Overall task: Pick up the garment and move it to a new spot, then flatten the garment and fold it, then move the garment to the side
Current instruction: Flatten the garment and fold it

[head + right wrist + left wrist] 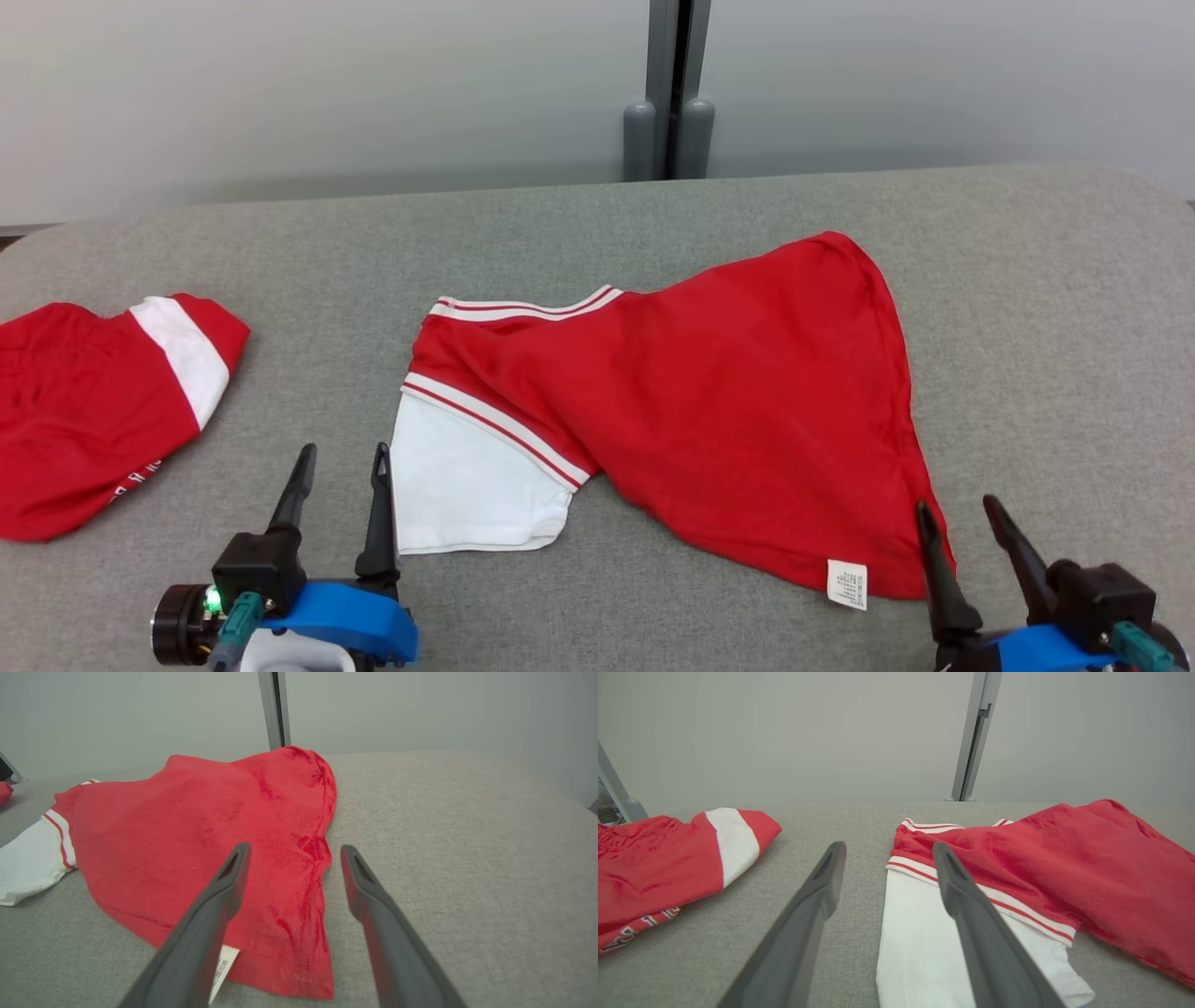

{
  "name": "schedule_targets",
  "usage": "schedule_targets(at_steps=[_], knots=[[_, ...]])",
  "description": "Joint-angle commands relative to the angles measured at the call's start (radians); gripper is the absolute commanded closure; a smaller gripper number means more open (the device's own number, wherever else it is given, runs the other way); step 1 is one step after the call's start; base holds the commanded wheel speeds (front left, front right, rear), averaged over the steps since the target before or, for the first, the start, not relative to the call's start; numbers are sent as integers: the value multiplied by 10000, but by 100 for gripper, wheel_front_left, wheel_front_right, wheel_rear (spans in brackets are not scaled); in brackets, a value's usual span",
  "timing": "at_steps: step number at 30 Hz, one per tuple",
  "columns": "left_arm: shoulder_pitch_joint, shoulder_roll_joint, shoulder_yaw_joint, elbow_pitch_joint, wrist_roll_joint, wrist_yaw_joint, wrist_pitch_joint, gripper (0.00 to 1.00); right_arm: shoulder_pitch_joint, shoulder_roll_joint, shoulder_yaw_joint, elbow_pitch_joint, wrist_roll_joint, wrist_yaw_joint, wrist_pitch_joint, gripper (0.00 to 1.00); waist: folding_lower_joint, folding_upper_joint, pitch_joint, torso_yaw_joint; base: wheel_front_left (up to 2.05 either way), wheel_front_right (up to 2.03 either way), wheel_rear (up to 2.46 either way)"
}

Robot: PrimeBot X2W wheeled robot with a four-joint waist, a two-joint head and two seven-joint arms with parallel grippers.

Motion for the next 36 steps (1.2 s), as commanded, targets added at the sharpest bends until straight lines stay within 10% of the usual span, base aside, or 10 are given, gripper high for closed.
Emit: schedule_targets(at_steps=[1, 27, 30, 31, 36], knots=[[-124, -41, -31, 132, 5, -40, -49, 0, 150, -5, 28, 146, 114, 5, -89, 0, 0, -1, 65, -30, 0, 0, 0], [-819, -245, -253, 3776, -152, -450, -8, 0, -703, -7, 677, 2829, 432, 5, -1076, 0, 0, -1, 662, -248, 0, 0, 0], [-872, -283, -365, 4207, -325, -552, 21, 76, -731, -8, 771, 3041, 521, 3, -1082, 98, 0, -1, 625, -256, 0, 0, 0], [-913, -296, -426, 4366, -350, -580, 29, 100, -756, -7, 808, 3125, 542, 3, -1079, 100, 0, -1, 612, -259, 0, 0, 0], [-1107, -350, -654, 4578, -637, -704, 32, 100, -933, -32, 920, 3171, 639, 3, -1148, 100, 0, -1, 570, -255, 0, 0, 0]])
